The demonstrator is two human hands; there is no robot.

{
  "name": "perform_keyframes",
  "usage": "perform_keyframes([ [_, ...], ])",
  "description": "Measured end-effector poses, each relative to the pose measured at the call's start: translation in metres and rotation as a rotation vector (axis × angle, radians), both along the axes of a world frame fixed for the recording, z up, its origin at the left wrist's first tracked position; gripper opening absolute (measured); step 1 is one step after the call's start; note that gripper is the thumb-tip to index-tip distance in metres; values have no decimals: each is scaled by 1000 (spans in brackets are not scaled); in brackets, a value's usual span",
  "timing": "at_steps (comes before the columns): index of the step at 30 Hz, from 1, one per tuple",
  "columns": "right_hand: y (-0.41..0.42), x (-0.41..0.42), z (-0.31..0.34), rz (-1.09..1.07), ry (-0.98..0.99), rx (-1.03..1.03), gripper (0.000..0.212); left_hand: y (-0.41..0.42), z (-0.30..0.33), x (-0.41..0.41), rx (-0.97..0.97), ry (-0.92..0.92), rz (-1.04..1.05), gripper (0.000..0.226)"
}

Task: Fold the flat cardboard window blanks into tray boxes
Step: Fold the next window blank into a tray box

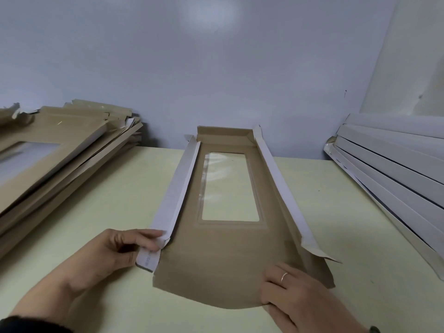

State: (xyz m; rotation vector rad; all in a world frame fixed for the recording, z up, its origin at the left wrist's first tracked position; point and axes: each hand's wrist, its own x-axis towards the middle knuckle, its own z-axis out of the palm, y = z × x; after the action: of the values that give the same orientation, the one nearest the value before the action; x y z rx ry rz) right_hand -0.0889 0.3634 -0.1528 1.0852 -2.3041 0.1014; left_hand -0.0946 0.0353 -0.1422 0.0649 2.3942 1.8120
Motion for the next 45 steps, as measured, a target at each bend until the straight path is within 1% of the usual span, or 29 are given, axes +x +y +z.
perform_keyframes([
  [2, 0, 0, 2, 15, -14, -7, 14, 1, -1, 0, 25, 34, 29, 19],
  [5, 0, -1, 2, 12, -40, -14, 14, 3, 0, 1, 18, 72, 54, 20],
  [9, -1, 0, 1, 4, -64, -16, 9, 16, 5, 5, 15, 98, 84, 17],
  [12, 0, 1, 2, -1, -53, 8, 7, 26, 4, 6, -27, 146, 165, 33],
  [14, 0, 2, 4, 13, -66, 43, 16, 29, 3, 6, -33, 138, 203, 38],
  [16, 1, 2, 5, 14, -97, 57, 25, 30, 2, 5, -64, 130, 224, 35],
  [19, 0, 4, 6, -3, -122, 58, 22, 32, -2, 3, -124, 148, 261, 31],
  [20, -1, 4, 7, -11, -136, 59, 23, 34, -3, 2, -165, 173, 270, 30],
  [22, -1, 5, 7, -13, -145, 48, 24, 38, -4, 2, -327, 271, 245, 38],
  [23, 1, 5, 9, -3, -133, 3, 21, 42, -4, 1, -419, 320, 218, 43],
  [24, 4, 5, 12, 24, -105, -80, 14, 45, -4, 1, -498, 359, 182, 45],
  [25, 8, 3, 14, 52, -86, -185, 8, 48, -4, 1, -561, 390, 137, 42],
  [27, 23, -4, 19, 16, -51, -415, 24, 53, -4, 0, -654, 435, 77, 36],
  [28, 32, -9, 23, -71, -30, -496, 27, 53, -5, 0, -677, 449, 71, 37],
  [29, 43, -15, 23, -177, -13, -534, 28, 53, -5, 0, -682, 453, 71, 38],
  [30, 53, -19, 21, -284, -22, -527, 29, 53, -4, 0, -681, 451, 69, 41],
  [31, 61, -25, 17, -357, -80, -497, 38, 53, -3, 1, -684, 452, 70, 44],
  [32, 69, -29, 13, -369, -192, -459, 57, 53, -3, 1, -692, 453, 67, 48],
  [33, 76, -32, 10, -347, -318, -445, 77, 53, -3, 1, -700, 452, 63, 51],
  [34, 81, -32, 9, -325, -454, -463, 92, 54, -3, 1, -705, 448, 61, 53],
  [35, 84, -33, 7, -294, -572, -502, 97, 54, -3, 1, -705, 444, 63, 55],
  [36, 86, -34, 5, -266, -654, -543, 97, 54, -3, 1, -699, 440, 65, 57],
  [39, 84, -36, 1, -179, -814, -648, 77, 54, -4, 2, -652, 436, 64, 61],
  [42, 79, -37, -3, -188, -882, -665, 57, 52, -7, 2, -596, 425, 61, 64],
  [44, 78, -38, -2, -210, -885, -683, 38, 50, -8, 1, -567, 430, 52, 62],
  [45, 77, -38, 0, -214, -885, -694, 33, 50, -8, 1, -550, 434, 50, 60],
])
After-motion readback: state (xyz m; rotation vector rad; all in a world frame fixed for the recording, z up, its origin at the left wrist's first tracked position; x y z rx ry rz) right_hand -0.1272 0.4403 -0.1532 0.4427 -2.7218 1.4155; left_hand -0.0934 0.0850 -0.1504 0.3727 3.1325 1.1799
